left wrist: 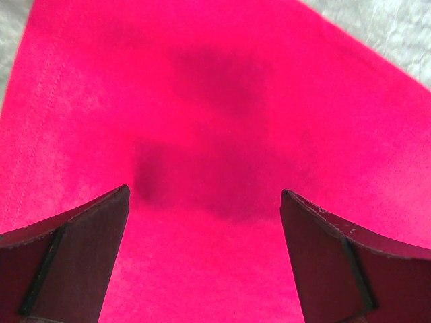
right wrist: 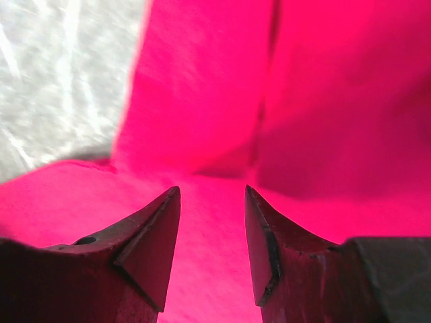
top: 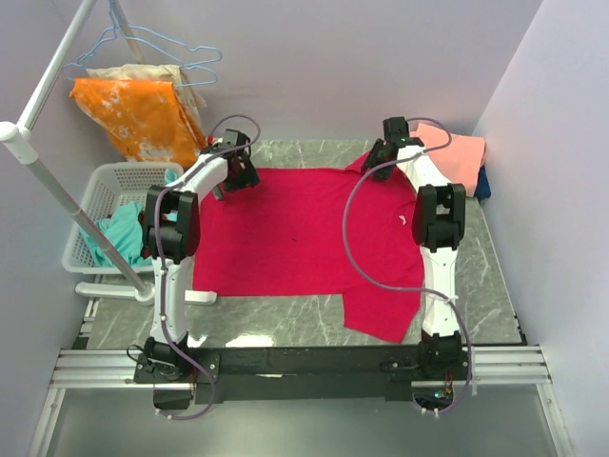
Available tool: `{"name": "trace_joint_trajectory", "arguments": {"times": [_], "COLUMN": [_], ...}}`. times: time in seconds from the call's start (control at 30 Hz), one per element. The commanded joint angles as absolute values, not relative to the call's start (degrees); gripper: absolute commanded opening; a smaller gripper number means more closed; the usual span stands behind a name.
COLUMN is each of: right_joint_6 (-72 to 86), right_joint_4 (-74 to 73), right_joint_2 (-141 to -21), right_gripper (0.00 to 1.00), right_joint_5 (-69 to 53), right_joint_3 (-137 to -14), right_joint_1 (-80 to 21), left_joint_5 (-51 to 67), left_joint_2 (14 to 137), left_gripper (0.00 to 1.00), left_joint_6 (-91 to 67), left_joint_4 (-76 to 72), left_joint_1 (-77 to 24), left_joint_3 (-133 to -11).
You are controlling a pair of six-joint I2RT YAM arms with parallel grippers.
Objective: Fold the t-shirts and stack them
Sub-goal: Flatten the tshirt out
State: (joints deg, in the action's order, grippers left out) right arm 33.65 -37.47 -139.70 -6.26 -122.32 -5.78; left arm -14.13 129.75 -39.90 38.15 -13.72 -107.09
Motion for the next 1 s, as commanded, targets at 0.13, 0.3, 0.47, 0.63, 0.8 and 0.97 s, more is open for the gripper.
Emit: {"name": "trace_joint_trajectory", "arguments": {"times": [0.13, 0.3, 0.47, 0.63, 0.8, 0.97], "right_joint_6": [36.2, 36.7, 37.7, 37.2, 37.1, 37.2], "right_joint_4": [-31.7, -31.3, -31.7, -34.4, -37.2, -36.9], "right_joint_2": [-141.8, -141.8, -140.7, -139.5, -139.6, -140.0], "right_gripper": [0.5, 0.49, 0.47, 0.47, 0.47, 0.45], "right_joint_5": [-8.1, -7.0, -6.1, -3.2, -1.9, -2.2], "right_joint_3": [-126.5, -125.9, -124.2, -123.5, -123.2, -122.6], "right_joint_1": [-5.5, -5.0, -4.4, -4.5, -4.4, -4.4], "left_joint_5": [-13.7, -13.8, -13.1, -14.3, -16.7, -16.2], "left_joint_2": [124.7, 124.5, 124.3, 124.4, 125.6, 126.4], "left_gripper": [0.99, 0.99, 0.99, 1.0, 0.99, 0.99], "left_joint_6": [-39.6, -39.3, -39.1, -39.3, -39.8, -39.7], "left_joint_4": [39.8, 40.1, 40.2, 40.4, 41.9, 42.5], "left_joint_1": [-14.3, -14.3, -14.4, -14.4, -14.4, -14.4], "left_joint_3": [-107.2, -106.2, -105.7, -105.8, -107.7, -108.4]}}
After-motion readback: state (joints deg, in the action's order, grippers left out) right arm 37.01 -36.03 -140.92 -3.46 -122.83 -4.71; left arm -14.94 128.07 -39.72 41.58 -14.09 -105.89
